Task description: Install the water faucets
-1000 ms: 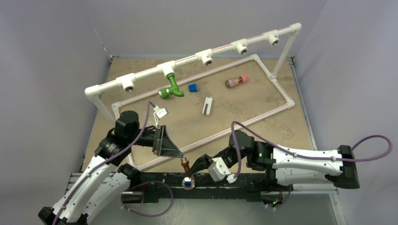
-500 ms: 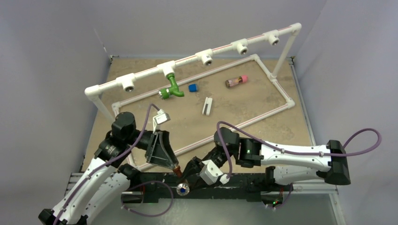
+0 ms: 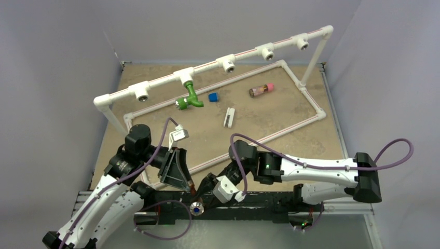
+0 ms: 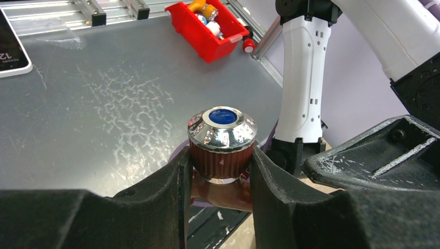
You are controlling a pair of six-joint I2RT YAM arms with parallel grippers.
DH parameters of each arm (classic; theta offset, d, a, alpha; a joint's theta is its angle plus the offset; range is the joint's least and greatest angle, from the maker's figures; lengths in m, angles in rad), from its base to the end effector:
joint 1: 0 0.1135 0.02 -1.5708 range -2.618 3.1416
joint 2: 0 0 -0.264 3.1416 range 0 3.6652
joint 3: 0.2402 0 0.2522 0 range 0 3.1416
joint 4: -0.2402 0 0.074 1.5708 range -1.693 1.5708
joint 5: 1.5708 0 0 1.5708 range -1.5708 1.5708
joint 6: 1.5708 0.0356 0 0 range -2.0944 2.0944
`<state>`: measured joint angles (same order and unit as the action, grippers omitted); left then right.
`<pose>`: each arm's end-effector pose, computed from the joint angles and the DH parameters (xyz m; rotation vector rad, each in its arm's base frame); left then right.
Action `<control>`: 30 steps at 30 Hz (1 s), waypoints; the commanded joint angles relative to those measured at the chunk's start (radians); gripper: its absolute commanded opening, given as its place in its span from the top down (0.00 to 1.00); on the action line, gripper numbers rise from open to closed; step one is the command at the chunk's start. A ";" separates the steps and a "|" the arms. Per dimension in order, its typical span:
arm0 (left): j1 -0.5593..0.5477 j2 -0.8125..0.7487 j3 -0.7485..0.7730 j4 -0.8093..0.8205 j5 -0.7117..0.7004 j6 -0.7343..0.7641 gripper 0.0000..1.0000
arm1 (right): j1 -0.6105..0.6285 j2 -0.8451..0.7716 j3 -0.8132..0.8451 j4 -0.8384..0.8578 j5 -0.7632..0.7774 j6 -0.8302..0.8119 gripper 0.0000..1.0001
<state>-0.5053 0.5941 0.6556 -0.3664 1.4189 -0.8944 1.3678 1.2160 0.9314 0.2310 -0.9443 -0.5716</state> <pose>0.0860 -0.0878 0.3124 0.8136 2.1129 -2.1635 0.0272 0.2751 0.3448 -1.7661 0.2675 1.3476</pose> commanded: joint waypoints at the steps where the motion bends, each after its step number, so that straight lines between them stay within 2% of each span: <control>1: 0.001 -0.006 0.001 0.010 0.036 0.038 0.49 | 0.002 0.012 0.061 0.042 -0.037 0.015 1.00; 9: 0.001 -0.019 -0.013 0.017 0.063 0.043 0.78 | 0.002 0.008 0.048 0.079 -0.021 0.035 1.00; 12: 0.001 -0.020 -0.017 0.016 0.067 0.047 1.00 | 0.002 0.013 0.044 0.094 -0.018 0.045 1.00; 15: 0.000 -0.029 -0.016 0.017 0.066 0.054 1.00 | 0.002 0.018 0.047 0.096 -0.013 0.052 1.00; 17: 0.001 -0.034 -0.013 0.015 0.057 0.053 1.00 | 0.002 0.019 0.046 0.097 0.001 0.067 0.90; 19: 0.001 -0.031 -0.016 0.001 0.043 0.061 1.00 | 0.002 0.014 0.041 0.101 0.015 0.087 0.74; 20: 0.001 -0.028 -0.021 -0.007 0.035 0.068 1.00 | 0.002 0.010 0.035 0.108 0.020 0.106 0.69; 23: 0.001 -0.027 -0.044 -0.024 0.005 0.079 1.00 | 0.002 -0.004 0.022 0.128 0.045 0.160 0.66; 27: 0.001 -0.040 -0.075 0.012 -0.040 0.047 1.00 | 0.002 -0.046 -0.009 0.123 0.130 0.230 0.49; 30: 0.001 -0.057 -0.095 0.064 -0.074 -0.001 1.00 | 0.000 -0.088 -0.052 0.117 0.173 0.261 0.45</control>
<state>-0.5053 0.5613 0.5850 -0.3779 1.4040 -0.8772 1.3739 1.2037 0.9051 0.2810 -0.8776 -0.3882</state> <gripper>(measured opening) 0.284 0.533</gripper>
